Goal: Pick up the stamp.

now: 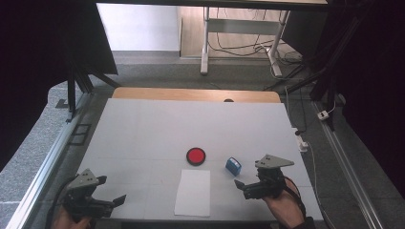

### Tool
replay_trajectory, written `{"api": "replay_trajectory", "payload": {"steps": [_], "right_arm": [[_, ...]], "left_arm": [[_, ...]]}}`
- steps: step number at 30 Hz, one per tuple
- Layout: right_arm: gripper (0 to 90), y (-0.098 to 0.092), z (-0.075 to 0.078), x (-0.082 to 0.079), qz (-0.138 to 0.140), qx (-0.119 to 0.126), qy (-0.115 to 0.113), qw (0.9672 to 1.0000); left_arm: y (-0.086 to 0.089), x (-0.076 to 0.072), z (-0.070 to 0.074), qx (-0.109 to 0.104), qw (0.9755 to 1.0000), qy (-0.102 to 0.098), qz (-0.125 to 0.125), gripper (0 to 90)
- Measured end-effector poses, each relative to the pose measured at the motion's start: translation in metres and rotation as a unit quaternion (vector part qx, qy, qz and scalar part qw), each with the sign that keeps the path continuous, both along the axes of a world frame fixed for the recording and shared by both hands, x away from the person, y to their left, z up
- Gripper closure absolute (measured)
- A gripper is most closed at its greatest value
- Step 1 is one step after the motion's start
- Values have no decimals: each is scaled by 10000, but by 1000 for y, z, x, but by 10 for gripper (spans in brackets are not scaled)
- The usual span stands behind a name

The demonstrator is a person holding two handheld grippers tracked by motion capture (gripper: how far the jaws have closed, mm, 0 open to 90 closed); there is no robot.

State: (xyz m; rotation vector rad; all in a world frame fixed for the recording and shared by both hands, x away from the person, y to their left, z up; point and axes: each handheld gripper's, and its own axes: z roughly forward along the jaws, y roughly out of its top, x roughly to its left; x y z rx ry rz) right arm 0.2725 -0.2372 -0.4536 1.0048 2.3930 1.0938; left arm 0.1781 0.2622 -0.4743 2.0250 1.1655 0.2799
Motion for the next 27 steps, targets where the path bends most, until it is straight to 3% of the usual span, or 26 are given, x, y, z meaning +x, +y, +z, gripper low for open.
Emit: {"api": "replay_trajectory", "payload": {"steps": [15,27], "right_arm": [[0,17,-5,26,74,-100,105,9999],[0,31,-20,49,63,-485,249,9985]], "left_arm": [[-4,1,-1,163,9999,29,38,25],[-4,1,-1,201,9998,38,13,24]]}}
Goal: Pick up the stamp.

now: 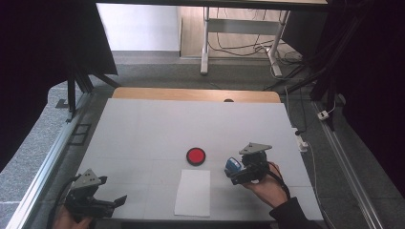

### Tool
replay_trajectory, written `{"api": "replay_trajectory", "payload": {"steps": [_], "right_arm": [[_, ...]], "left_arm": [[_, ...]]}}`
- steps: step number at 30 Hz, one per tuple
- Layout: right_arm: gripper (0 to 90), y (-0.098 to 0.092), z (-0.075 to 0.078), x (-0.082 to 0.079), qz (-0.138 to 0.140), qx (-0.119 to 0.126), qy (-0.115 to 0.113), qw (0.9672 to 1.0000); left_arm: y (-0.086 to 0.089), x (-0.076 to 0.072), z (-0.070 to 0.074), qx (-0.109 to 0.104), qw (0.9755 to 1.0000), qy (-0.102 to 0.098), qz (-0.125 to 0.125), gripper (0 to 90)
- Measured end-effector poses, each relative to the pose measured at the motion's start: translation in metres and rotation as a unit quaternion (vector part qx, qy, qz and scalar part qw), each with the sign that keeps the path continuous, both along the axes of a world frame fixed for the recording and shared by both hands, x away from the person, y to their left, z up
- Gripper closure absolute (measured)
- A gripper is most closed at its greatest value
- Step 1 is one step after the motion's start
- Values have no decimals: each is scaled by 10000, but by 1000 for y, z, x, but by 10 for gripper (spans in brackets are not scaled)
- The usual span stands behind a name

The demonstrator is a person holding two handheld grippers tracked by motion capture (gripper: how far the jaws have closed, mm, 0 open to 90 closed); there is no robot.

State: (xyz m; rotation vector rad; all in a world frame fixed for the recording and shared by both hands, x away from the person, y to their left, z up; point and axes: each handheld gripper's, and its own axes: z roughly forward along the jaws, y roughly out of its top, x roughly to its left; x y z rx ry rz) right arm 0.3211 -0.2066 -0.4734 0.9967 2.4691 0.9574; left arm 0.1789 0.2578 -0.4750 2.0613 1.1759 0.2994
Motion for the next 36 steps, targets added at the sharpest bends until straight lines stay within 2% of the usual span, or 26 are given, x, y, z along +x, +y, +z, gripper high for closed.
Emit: {"api": "replay_trajectory", "payload": {"steps": [5,14,15,17,19,20,21,22,27,36], "right_arm": [[0,3,-7,8,-9,-131,103,9999],[9,5,-13,14,4,-310,151,9994],[45,5,-13,15,6,-324,164,9993],[62,5,-13,15,23,-337,163,9993],[128,5,-12,16,53,-366,170,9992],[192,4,-11,16,90,-393,185,9990],[192,4,-11,16,90,-393,185,9990],[264,3,-10,17,75,-393,178,9990],[372,3,-9,19,167,-425,293,9985],[559,6,-8,19,281,-552,343,9975]], "left_arm": [[0,0,0,3,10000,14,5,24],[-1,0,-1,19,10000,15,14,25],[-1,1,-1,16,10000,20,10,26],[-1,1,-1,12,10000,25,1,26],[-1,1,-1,19,10000,21,2,27],[-1,1,-1,17,10000,26,-2,27],[-1,1,-1,23,10000,24,-1,27],[-1,1,-1,32,10000,21,4,28],[-1,1,-1,44,10000,25,-12,29],[-2,1,-1,73,10000,30,-19,31]]}}
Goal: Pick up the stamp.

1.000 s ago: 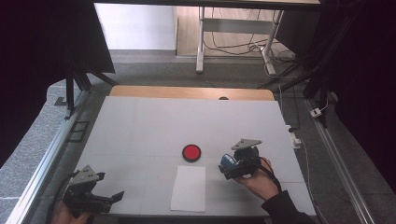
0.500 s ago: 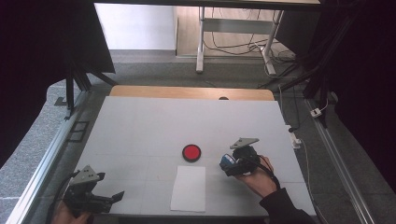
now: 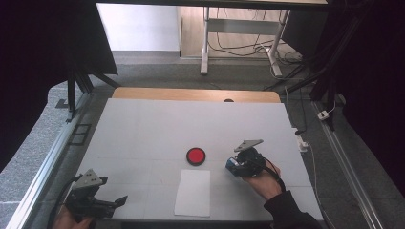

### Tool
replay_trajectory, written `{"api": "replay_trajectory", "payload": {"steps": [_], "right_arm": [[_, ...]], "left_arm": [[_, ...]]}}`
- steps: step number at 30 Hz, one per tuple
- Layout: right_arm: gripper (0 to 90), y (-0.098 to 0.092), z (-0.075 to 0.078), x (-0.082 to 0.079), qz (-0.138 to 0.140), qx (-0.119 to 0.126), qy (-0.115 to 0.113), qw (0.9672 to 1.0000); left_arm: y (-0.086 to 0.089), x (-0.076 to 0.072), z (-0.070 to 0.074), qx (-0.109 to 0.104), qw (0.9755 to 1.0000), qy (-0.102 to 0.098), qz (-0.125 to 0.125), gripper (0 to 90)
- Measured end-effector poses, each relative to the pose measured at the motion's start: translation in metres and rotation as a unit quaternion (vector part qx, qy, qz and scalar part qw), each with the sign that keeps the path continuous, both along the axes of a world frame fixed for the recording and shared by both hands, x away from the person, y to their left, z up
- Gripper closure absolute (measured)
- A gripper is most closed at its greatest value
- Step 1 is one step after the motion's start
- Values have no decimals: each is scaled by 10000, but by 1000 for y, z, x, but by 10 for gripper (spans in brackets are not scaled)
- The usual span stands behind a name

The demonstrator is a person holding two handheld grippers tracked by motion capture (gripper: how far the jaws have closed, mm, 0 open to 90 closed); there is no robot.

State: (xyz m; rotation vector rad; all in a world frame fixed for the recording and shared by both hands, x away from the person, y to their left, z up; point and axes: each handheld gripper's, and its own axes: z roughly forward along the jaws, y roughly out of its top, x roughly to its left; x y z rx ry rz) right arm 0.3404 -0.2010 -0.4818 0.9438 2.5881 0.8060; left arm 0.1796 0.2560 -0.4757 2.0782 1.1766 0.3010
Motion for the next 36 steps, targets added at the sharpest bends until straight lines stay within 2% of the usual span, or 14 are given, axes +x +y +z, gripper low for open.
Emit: {"api": "replay_trajectory", "payload": {"steps": [6,8,16,22,30,36], "right_arm": [[634,1,0,1,-13,22,31,10000],[707,1,0,2,-3,15,88,10000],[712,-1,1,3,-16,98,152,9998],[712,-2,5,1,80,61,27,9999],[713,-3,12,-1,177,317,-11,9993],[713,-5,20,-3,316,410,-96,9986]], "left_arm": [[-1,0,0,18,10000,-6,8,32],[0,0,0,20,10000,4,-3,32],[-1,0,0,24,10000,-6,7,32],[0,0,0,11,10000,8,13,33],[0,0,0,12,10000,23,3,32],[0,1,0,7,10000,33,8,32]]}}
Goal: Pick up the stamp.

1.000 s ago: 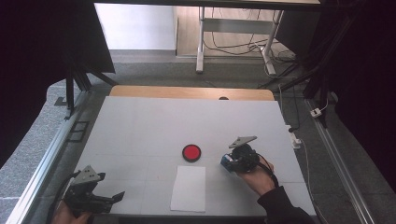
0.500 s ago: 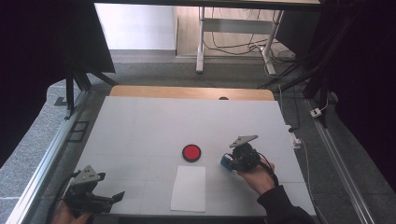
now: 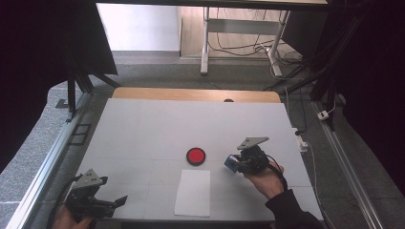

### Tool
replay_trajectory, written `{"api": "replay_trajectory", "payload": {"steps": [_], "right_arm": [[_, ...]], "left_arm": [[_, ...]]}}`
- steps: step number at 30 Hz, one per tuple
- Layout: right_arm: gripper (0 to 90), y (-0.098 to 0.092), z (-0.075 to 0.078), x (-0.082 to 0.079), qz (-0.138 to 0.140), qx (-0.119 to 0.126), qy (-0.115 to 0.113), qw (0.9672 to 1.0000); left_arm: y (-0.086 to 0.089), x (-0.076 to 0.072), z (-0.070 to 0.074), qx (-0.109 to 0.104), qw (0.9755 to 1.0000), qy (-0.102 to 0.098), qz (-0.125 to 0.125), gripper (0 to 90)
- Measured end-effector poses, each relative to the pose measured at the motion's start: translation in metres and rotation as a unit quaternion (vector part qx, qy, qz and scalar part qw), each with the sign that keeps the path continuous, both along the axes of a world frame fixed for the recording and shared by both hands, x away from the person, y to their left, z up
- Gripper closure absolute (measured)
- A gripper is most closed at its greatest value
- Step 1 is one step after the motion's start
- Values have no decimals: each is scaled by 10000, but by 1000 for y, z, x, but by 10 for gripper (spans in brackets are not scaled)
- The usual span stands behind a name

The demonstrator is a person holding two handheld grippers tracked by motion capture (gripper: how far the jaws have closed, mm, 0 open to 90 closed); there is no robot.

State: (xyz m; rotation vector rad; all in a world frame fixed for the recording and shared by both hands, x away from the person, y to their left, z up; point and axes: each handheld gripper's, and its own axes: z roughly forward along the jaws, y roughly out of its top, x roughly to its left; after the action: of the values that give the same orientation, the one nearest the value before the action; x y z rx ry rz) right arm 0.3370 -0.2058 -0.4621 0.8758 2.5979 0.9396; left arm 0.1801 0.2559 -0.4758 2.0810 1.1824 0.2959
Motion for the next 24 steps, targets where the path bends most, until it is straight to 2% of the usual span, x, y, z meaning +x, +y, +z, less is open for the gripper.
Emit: {"api": "replay_trajectory", "payload": {"steps": [4,12,17,24], "right_arm": [[713,1,5,-3,123,39,-123,9998],[713,4,14,-8,218,211,-185,9994],[713,6,21,-12,324,334,-250,9986],[713,14,31,-19,631,516,-258,9963]], "left_arm": [[0,0,0,-2,10000,2,3,32],[1,0,0,-4,10000,-8,84,33],[-1,-1,0,66,9999,-51,104,33],[1,-2,1,19,9999,-98,89,28]]}}
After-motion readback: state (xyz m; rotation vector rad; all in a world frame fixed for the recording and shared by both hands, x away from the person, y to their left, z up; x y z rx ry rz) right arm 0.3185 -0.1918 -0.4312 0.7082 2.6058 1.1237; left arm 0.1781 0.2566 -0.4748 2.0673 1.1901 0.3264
